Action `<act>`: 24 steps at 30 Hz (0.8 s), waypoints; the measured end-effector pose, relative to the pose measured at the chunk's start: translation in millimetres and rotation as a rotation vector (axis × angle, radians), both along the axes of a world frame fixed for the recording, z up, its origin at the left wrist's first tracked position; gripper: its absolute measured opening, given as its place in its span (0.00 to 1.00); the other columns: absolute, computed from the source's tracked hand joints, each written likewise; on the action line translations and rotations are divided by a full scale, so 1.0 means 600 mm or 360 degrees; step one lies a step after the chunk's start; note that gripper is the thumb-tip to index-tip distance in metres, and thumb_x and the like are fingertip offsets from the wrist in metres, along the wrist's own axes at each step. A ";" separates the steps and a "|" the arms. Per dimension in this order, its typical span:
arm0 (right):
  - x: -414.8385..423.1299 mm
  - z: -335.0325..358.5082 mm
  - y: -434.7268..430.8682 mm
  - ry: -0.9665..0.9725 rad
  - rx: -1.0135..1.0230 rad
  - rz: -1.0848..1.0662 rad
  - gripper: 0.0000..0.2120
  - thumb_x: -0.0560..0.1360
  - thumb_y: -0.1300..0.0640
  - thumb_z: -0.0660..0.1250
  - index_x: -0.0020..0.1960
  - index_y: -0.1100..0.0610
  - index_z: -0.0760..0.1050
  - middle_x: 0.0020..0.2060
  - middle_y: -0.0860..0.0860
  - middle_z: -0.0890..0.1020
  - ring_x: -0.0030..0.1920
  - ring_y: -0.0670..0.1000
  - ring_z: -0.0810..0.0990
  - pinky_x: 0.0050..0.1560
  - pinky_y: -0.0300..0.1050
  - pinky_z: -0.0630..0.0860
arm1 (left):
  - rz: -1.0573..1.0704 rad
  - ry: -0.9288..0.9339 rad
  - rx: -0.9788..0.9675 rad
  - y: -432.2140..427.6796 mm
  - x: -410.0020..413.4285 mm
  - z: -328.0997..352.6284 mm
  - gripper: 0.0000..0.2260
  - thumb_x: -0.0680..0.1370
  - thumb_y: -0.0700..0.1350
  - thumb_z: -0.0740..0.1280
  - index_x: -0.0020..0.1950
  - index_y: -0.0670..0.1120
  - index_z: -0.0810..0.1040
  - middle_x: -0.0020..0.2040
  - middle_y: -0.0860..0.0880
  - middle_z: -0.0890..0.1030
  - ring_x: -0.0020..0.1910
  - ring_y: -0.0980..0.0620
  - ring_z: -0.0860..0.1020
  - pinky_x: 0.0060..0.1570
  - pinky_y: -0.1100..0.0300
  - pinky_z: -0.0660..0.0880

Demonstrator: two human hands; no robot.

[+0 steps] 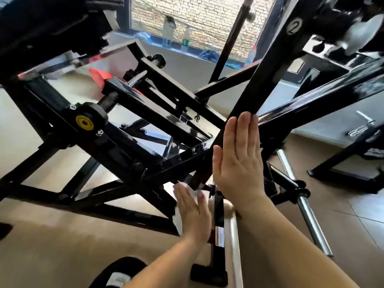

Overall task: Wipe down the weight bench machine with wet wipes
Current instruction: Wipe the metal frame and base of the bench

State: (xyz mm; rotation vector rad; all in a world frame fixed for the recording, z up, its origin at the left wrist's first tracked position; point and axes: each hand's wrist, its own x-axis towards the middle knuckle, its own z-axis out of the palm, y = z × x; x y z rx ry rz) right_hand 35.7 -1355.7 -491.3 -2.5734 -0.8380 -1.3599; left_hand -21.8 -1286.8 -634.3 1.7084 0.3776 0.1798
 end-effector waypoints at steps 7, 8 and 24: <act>0.030 -0.012 -0.001 -0.0092 0.0037 0.0166 0.40 0.84 0.55 0.57 0.82 0.57 0.31 0.80 0.51 0.29 0.82 0.58 0.33 0.81 0.67 0.48 | -0.0061 -0.0160 -0.0055 0.006 0.006 -0.053 0.45 0.75 0.78 0.44 0.81 0.54 0.30 0.80 0.60 0.29 0.79 0.64 0.32 0.78 0.61 0.36; 0.034 -0.012 0.001 -0.0108 0.0045 0.0177 0.40 0.84 0.54 0.57 0.82 0.56 0.31 0.80 0.50 0.28 0.82 0.58 0.33 0.80 0.67 0.48 | -0.0026 -0.0255 -0.0045 -0.005 0.008 -0.045 0.44 0.76 0.77 0.44 0.82 0.53 0.31 0.80 0.61 0.29 0.79 0.64 0.33 0.78 0.60 0.36; 0.039 -0.025 0.017 -0.0128 0.0163 0.0168 0.45 0.83 0.53 0.63 0.82 0.56 0.30 0.80 0.50 0.28 0.82 0.59 0.33 0.81 0.66 0.48 | 0.0100 -0.0313 0.0088 0.004 0.040 -0.006 0.33 0.82 0.59 0.56 0.82 0.42 0.53 0.80 0.48 0.59 0.80 0.53 0.57 0.79 0.56 0.55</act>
